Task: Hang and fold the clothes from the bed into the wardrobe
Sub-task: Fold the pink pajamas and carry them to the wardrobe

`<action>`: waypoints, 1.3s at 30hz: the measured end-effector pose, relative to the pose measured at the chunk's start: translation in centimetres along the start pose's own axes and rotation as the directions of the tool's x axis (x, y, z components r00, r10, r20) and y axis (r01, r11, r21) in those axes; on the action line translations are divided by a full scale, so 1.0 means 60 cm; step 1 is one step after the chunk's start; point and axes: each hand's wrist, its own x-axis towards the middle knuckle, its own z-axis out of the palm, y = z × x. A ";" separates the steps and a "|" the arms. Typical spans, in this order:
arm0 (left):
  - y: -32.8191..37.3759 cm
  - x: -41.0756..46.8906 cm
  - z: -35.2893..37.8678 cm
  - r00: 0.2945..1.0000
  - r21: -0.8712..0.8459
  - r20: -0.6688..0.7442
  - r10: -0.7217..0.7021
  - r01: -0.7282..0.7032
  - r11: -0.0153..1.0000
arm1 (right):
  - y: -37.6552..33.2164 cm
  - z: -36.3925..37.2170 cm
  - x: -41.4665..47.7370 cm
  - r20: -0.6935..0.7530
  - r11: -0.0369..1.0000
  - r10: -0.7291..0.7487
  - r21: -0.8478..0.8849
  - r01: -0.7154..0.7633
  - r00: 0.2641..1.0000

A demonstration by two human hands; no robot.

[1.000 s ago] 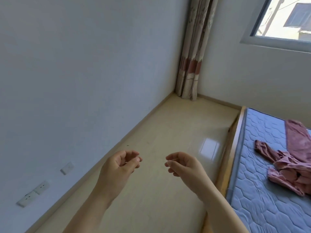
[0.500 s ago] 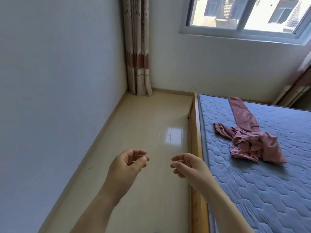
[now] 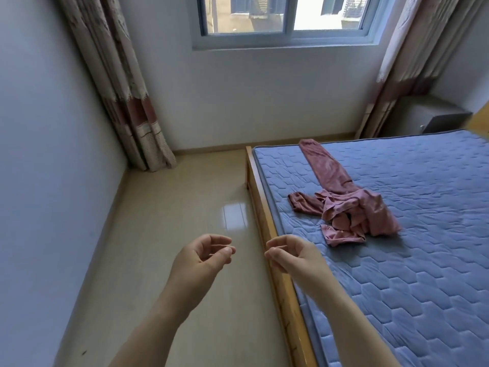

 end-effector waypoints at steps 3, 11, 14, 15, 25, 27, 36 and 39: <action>0.008 0.090 -0.002 0.998 0.005 0.061 0.017 -0.017 1.000 | -0.005 -0.002 0.066 -0.090 1.000 0.025 0.013 -0.024 0.996; 0.047 0.343 -0.048 0.982 -0.019 0.183 0.044 -0.041 0.999 | -0.059 0.030 0.246 -0.249 0.996 0.088 0.004 -0.089 0.965; 0.067 0.430 -0.051 0.967 -0.024 0.249 0.052 -0.048 0.999 | -0.083 0.032 0.306 -0.299 0.994 0.106 0.053 -0.094 0.948; 0.071 0.457 -0.048 0.962 -0.024 0.268 0.051 -0.046 0.999 | -0.088 0.030 0.324 -0.317 0.993 0.113 0.064 -0.098 0.942; 0.111 0.701 0.056 0.888 -0.003 0.455 0.064 -0.071 0.997 | -0.078 -0.057 0.513 -0.449 0.978 0.194 0.158 -0.136 0.872; 0.129 0.747 0.087 0.878 0.006 0.473 0.069 -0.082 0.997 | -0.079 -0.088 0.557 -0.469 0.978 0.187 0.171 -0.119 0.863; 0.206 0.919 0.212 0.829 0.012 0.552 0.090 -0.115 0.993 | -0.113 -0.213 0.725 -0.566 0.979 0.179 0.186 -0.087 0.804; 0.215 0.978 0.238 0.794 0.026 0.603 0.077 -0.116 0.993 | -0.115 -0.227 0.770 -0.582 0.971 0.212 0.213 -0.105 0.785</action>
